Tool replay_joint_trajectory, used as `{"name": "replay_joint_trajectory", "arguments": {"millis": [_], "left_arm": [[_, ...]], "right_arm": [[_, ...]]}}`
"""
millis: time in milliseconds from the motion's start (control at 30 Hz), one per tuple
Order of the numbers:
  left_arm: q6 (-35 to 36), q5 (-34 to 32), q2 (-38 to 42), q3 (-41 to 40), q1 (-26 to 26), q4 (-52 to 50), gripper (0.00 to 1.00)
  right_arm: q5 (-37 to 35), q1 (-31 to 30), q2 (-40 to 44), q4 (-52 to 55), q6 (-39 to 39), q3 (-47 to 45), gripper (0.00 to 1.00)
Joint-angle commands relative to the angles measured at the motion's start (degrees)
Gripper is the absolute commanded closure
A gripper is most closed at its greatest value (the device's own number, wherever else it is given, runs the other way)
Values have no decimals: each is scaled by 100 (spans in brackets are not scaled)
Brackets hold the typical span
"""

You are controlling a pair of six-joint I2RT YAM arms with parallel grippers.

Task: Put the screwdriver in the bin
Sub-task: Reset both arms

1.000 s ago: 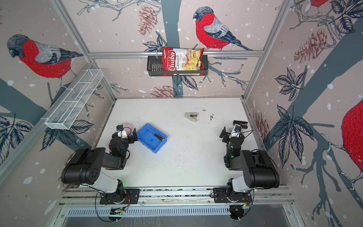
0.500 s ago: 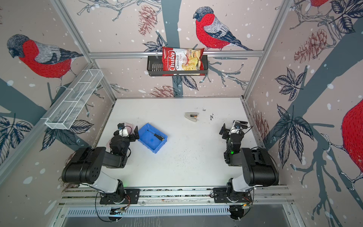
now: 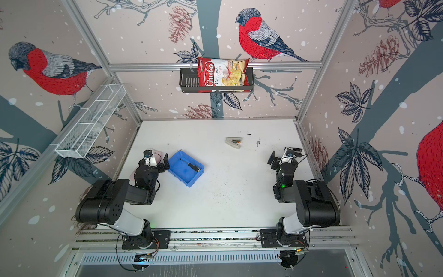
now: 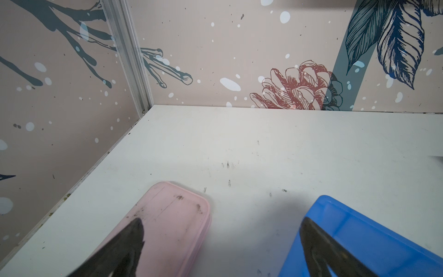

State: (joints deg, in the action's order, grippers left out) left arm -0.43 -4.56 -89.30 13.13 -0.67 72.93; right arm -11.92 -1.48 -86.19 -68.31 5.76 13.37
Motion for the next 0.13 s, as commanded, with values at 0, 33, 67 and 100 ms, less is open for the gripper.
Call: {"name": "replay_joint_trajectory", "arguments": {"millis": [0, 33, 67, 100], "left_arm": [[42, -19, 0, 27, -8, 199, 1], [43, -19, 1, 17, -4, 204, 1], [43, -24, 0, 12, -9, 209, 1], [41, -19, 8, 6, -19, 212, 1]], "right_arm": [[33, -2, -2, -15, -67, 26, 0], [30, -1, 10, -24, -62, 19, 0], [32, -1, 14, -24, -70, 17, 0], [32, -1, 12, -24, -67, 17, 0]]}}
